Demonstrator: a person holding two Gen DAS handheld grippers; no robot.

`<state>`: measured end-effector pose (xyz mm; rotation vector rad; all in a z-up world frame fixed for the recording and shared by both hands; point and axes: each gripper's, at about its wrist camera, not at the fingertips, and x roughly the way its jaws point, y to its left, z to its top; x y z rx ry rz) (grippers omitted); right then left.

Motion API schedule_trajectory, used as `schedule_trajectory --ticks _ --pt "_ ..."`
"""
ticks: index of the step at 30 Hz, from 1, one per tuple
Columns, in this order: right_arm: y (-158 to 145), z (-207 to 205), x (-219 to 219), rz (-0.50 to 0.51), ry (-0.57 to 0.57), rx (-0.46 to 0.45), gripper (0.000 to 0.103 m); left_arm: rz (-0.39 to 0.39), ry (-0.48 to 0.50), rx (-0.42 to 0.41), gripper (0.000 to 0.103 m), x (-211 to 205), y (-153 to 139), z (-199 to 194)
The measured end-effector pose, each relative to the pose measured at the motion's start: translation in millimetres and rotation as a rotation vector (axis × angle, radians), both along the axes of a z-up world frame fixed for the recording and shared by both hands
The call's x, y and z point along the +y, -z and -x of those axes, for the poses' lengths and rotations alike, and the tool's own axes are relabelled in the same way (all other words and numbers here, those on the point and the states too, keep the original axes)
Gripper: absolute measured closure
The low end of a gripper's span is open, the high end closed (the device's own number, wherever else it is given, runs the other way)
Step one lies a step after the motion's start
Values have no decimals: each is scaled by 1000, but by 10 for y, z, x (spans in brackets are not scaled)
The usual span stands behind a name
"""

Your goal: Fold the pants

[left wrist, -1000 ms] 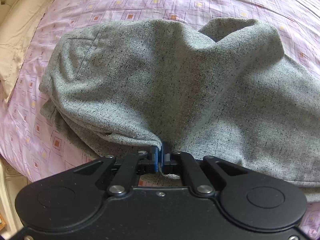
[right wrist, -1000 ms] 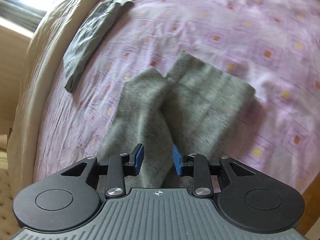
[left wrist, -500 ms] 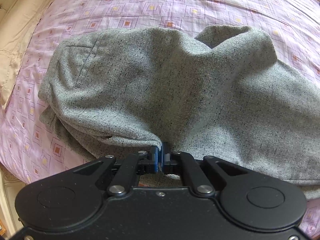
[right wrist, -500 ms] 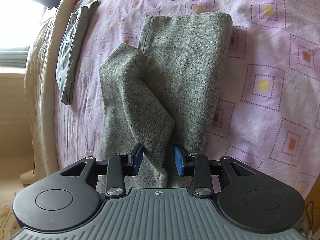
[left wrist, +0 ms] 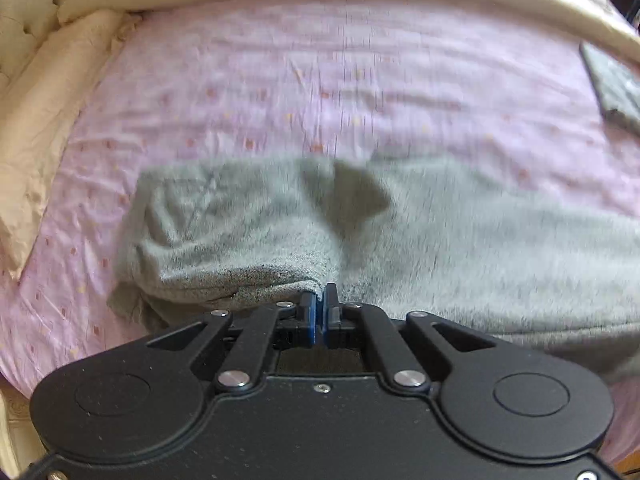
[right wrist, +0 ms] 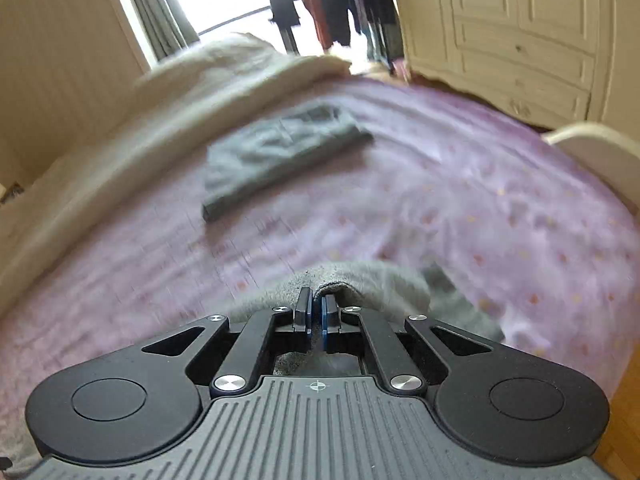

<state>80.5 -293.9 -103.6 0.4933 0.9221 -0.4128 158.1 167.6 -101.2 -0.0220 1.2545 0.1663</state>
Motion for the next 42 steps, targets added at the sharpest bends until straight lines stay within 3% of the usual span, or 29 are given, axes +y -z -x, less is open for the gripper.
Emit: schedule_trajectory --ticks 2,4,7,11,15,16,19,21,25,30,32,35,36,39,42 --pt "464 33 -41 -70 54 144 99 -11 -6 83 99 6 276 32" --pt "628 117 -107 -138 122 166 99 -28 -4 124 99 5 445 74" --pt "512 153 -161 -154 147 109 99 -32 39 126 99 -58 477 84" --pt "49 -26 -105 -12 22 -27 99 11 52 52 99 -60 278 94" --pt "-263 -24 -32 131 -7 -149 99 67 65 -5 99 -60 204 167" --pt "-204 -22 -48 122 -3 -122 99 61 82 27 99 -79 284 171" --pt "302 -24 -194 19 75 89 99 1 129 132 99 -131 613 206" --pt "544 52 -239 -41 111 156 99 -4 137 152 99 -127 704 217" --pt "503 115 -248 -57 124 101 99 28 126 122 99 -76 658 173" --pt "213 46 -168 50 38 -34 98 50 91 95 99 -93 605 92" --pt "246 15 -145 80 0 -10 97 21 89 114 98 -141 652 90" --pt "562 -66 -254 -41 -66 200 96 -40 65 142 95 -202 733 89" --pt "588 -12 -304 -76 -74 219 96 -49 44 159 88 -205 748 86" --pt "453 159 -500 -201 -90 164 95 -42 -33 191 85 -212 683 122" --pt "220 209 -727 -220 -129 97 93 -57 -69 184 85 -290 533 237"
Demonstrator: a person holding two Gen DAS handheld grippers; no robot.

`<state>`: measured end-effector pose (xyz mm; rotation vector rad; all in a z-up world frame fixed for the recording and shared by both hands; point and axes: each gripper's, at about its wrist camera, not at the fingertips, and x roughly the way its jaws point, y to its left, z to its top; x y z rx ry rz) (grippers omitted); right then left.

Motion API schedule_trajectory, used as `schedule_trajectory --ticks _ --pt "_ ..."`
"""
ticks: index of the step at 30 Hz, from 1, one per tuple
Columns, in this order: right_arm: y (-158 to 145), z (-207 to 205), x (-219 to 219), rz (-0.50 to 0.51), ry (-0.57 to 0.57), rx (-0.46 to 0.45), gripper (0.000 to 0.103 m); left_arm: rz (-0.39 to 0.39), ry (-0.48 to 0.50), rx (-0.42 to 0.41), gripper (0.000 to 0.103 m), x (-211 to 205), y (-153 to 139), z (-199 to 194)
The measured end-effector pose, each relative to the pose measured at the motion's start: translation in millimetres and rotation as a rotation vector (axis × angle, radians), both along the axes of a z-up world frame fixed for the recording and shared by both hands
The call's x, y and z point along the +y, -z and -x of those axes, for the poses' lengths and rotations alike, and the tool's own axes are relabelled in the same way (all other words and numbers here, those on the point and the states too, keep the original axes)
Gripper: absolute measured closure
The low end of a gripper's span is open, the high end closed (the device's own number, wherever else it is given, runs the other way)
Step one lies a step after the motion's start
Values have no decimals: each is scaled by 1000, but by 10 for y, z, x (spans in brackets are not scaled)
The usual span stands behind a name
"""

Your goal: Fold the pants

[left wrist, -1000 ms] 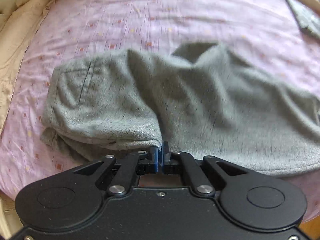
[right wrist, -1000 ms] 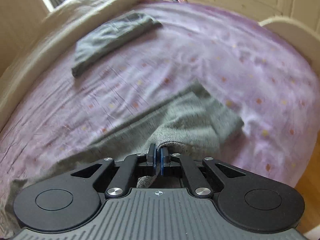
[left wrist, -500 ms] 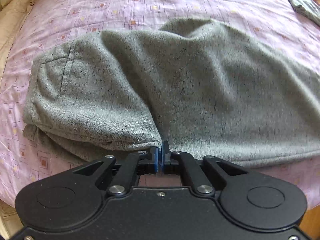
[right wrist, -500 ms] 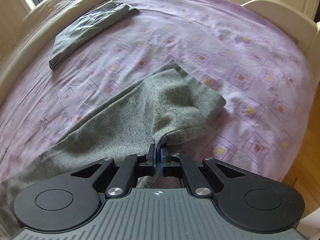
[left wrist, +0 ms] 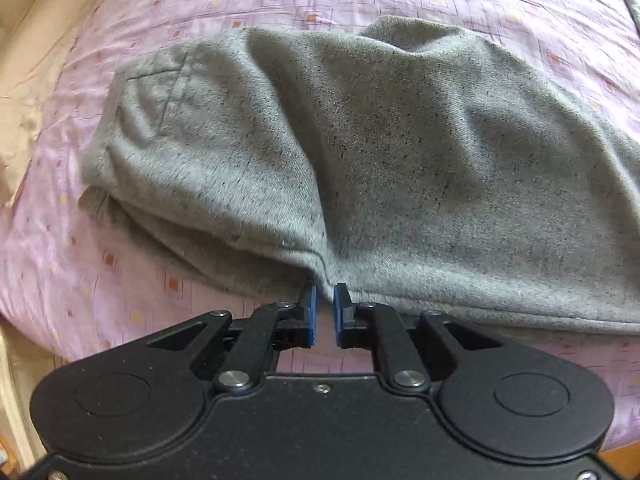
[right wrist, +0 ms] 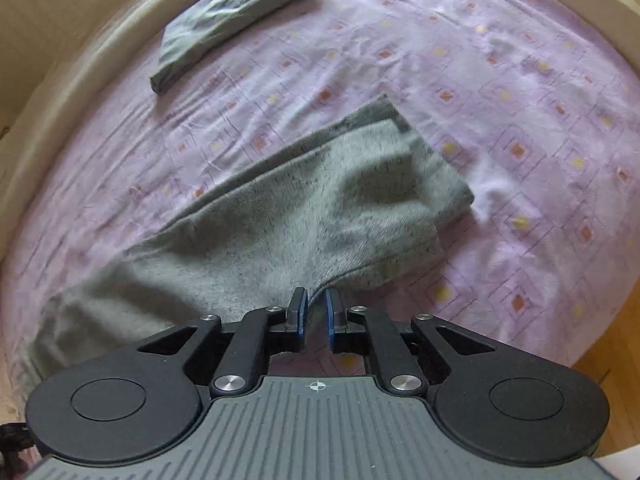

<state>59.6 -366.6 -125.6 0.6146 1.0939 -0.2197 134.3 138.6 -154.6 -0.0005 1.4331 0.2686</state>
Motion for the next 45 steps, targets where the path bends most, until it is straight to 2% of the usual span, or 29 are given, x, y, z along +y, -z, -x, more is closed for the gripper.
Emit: schedule_trajectory --ticks 4,9,12,19,21,22,26,28,31,33,34,37,38,40,45 --pt "-92 -158 -448 -19 -10 -79 89 -42 -34 -50 85 -197 -195 147" --pt "229 -532 -814 -51 -40 -69 87 -52 -60 -122 84 -503 -375 116" --pt "458 -704 -896 -79 -76 -16 77 -38 -50 -160 84 -742 -511 159" --pt "661 -811 -934 -134 -101 9 76 -9 -4 -179 84 -1283 -607 201" --pt "644 -792 -937 -154 -123 -8 83 -7 12 -171 84 -1378 -568 211" --pt "581 -792 -913 -133 -147 -15 101 -12 21 -166 84 -1436 -553 220" --pt "24 -799 -736 131 -276 -105 103 -21 32 -169 84 -1532 -546 256" --pt "-56 -903 -782 190 -274 -122 103 -21 36 -168 84 -1567 -531 258" --pt "98 -1055 -966 39 -251 -91 99 -26 54 -162 84 -1634 -495 252" --pt "220 -1054 -968 -15 -263 -62 93 -29 63 -164 84 -1672 -491 262" --pt "265 -1029 -964 -24 -267 -53 89 -29 66 -166 84 -1685 -495 270" --pt "403 -897 -903 -48 -264 -17 86 -26 63 -159 84 -1698 -488 301" --pt "450 -864 -889 -52 -263 -1 78 -26 62 -152 84 -1697 -477 309" --pt "519 -810 -858 -53 -267 17 72 -29 64 -140 84 -1701 -449 328" --pt "573 -756 -858 -77 -240 19 72 -41 85 -128 84 -1728 -422 357"
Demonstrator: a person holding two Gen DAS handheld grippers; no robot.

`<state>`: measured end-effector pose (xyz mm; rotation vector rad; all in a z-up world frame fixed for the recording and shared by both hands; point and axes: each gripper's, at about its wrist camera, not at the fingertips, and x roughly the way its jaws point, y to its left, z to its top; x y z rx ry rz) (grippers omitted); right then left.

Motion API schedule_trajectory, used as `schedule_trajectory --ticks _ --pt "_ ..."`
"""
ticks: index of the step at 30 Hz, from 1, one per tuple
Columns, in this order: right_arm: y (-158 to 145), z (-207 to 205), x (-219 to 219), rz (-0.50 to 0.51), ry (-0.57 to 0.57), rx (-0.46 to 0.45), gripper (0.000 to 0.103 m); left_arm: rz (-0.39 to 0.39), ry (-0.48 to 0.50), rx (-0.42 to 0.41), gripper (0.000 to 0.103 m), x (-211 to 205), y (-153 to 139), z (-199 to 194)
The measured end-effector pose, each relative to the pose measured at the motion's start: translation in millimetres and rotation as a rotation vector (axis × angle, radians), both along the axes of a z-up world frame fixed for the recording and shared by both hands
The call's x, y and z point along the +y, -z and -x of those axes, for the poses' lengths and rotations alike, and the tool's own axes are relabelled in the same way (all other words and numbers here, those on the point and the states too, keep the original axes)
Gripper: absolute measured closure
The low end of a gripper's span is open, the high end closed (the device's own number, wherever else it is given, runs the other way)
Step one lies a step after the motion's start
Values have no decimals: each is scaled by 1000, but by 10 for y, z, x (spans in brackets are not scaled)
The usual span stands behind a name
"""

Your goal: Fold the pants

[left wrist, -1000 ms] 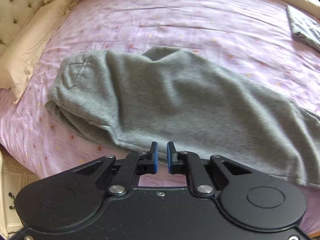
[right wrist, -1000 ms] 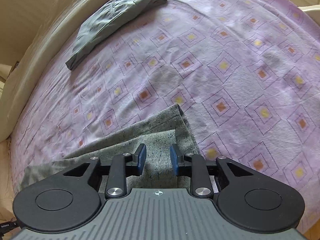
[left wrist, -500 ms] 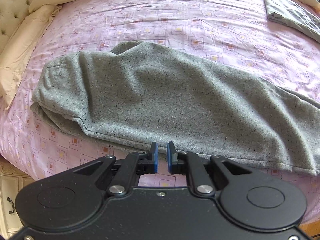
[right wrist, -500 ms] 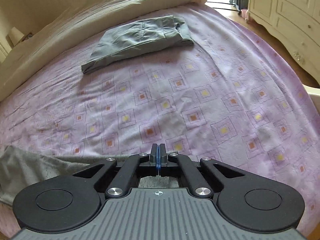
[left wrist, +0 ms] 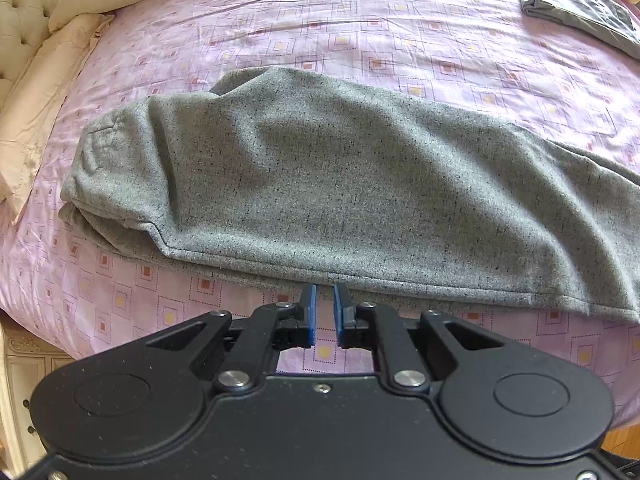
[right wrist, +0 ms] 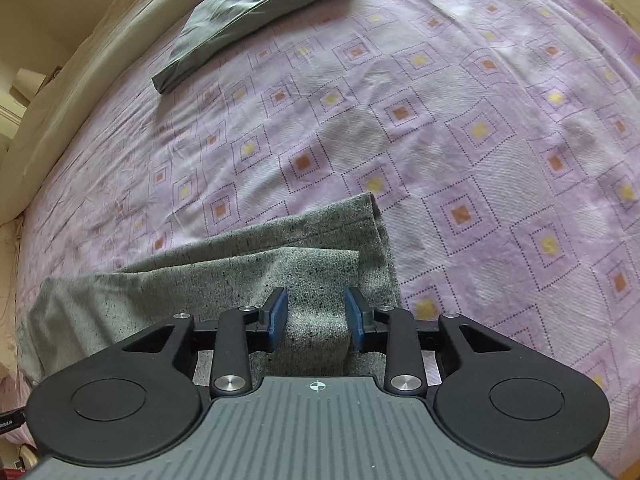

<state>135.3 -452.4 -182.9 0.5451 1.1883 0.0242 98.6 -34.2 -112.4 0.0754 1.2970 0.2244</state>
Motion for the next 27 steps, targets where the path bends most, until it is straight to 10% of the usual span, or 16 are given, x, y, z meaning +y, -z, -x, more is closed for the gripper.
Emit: schedule_trajectory --ticks 12,14,15,21,27 --pt "176 -60 -131 -89 93 -1 63 -10 44 1 84 -97 -10 -12" --pt "146 -46 -144 -107 124 5 85 -7 49 2 84 -109 -9 -16" --pt "60 -42 -113 -70 110 -8 99 -7 51 0 84 -112 -9 -18" --pt "-618 -168 28 169 -45 -145 98 9 46 -9 84 -124 2 -49" --pt "-122 -551 48 231 -99 6 96 21 79 -3 84 -222 39 -85"
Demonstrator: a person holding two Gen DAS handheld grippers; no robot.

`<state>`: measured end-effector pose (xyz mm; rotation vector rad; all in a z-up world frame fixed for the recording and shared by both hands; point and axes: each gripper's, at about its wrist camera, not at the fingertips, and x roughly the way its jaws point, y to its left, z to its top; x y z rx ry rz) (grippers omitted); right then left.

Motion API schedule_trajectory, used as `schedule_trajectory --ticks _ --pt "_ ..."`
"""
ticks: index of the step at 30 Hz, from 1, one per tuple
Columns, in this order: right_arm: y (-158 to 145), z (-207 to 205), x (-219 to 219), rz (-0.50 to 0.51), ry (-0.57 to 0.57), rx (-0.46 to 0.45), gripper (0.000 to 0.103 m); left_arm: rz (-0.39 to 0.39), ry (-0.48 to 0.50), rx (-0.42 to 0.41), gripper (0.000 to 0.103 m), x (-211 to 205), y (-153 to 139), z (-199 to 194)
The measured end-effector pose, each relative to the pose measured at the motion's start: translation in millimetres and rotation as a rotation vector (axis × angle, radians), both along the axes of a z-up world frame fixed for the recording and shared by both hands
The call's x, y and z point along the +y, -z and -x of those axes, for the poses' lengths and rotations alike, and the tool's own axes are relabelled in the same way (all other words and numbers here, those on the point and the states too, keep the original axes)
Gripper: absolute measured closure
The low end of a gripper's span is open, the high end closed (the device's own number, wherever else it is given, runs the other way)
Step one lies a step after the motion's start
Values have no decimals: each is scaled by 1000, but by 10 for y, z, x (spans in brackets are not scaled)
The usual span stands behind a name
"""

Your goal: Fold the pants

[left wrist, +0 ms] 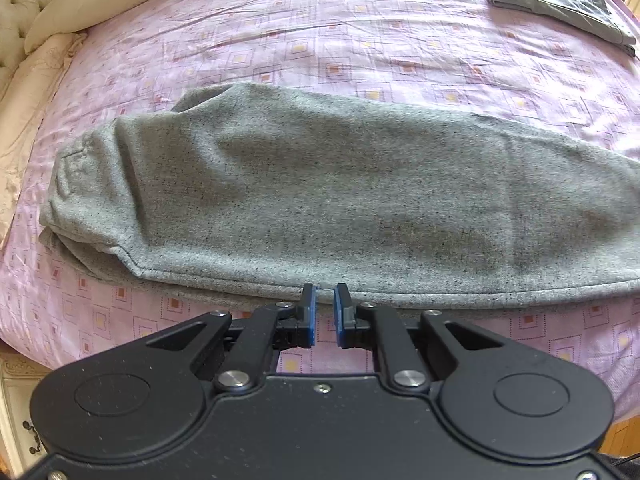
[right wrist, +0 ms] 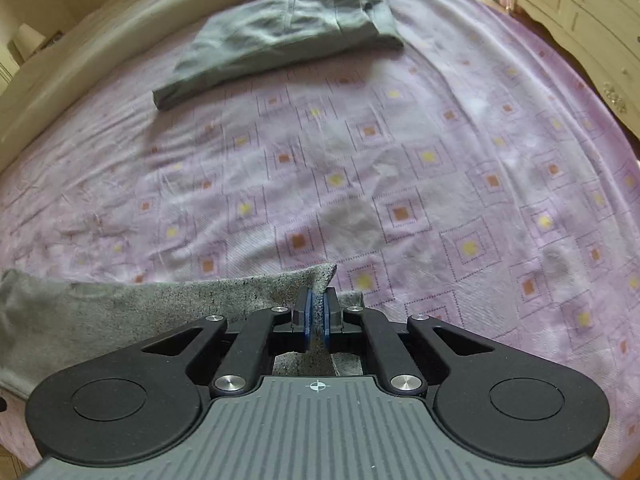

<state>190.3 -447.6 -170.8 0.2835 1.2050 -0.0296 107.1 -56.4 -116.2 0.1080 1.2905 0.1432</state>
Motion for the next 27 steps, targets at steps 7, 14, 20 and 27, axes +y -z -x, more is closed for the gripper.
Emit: schedule_trajectory --ticks 7,14,20,27 --pt "-265 315 -59 35 72 -138 77 0 -10 -3 83 40 -7 24" --pt "-34 597 268 18 -48 -59 77 0 -93 58 83 366 96 65" --pt "40 728 414 106 -11 28 78 -17 -184 53 82 974 60 80" --pt "-431 603 952 149 8 -138 77 -62 -242 23 65 1919 98 -288"
